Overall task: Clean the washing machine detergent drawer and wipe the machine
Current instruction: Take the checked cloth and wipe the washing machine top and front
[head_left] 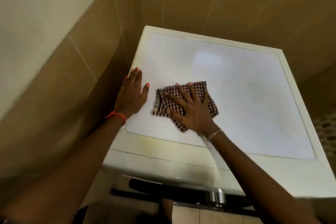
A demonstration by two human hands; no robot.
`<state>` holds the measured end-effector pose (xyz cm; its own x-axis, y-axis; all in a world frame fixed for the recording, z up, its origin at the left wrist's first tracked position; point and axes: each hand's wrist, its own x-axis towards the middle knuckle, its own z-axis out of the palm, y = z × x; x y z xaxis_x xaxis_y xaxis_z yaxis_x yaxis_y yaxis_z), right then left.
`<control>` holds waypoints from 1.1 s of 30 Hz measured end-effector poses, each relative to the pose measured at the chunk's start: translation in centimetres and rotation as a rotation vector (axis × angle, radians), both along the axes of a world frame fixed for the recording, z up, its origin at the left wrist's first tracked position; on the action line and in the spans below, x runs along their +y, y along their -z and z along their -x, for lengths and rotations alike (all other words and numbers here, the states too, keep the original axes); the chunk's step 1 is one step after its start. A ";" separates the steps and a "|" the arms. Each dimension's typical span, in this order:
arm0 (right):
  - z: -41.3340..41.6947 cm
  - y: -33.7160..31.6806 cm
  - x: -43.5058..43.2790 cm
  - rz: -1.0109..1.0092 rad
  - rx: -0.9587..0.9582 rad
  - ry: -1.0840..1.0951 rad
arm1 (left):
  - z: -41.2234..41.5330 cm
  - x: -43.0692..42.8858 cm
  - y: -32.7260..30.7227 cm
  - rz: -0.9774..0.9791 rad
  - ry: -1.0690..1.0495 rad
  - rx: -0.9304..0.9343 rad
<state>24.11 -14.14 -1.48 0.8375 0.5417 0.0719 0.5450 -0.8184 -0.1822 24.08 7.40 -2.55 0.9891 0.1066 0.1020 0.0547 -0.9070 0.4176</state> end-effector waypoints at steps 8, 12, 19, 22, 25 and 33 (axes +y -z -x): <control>5.9 -0.2 -6.9 0.021 0.071 0.208 | 0.1 -0.2 0.0 -0.033 0.009 0.006; 6.3 -0.3 -3.4 0.005 0.094 0.242 | 0.2 -0.4 -0.1 -0.062 0.017 -0.015; 14.1 -0.2 -3.7 0.000 0.049 -0.059 | 0.3 -0.5 -0.1 -0.125 0.054 -0.013; 15.9 -0.2 -8.3 0.029 0.019 0.019 | 0.3 -0.5 -0.2 -0.175 0.060 0.032; 15.0 -0.2 -11.9 -0.004 0.061 0.244 | 0.0 -1.2 -0.5 -0.160 0.004 0.073; 5.2 -0.6 -10.1 -0.054 0.126 0.267 | -4.4 -8.2 -1.0 -0.099 0.114 0.025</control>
<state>18.93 -24.19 -0.93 0.9540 0.2993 -0.0191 0.2821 -0.9172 -0.2814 28.47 -0.81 -1.51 0.9966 -0.0156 0.0814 -0.0414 -0.9445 0.3258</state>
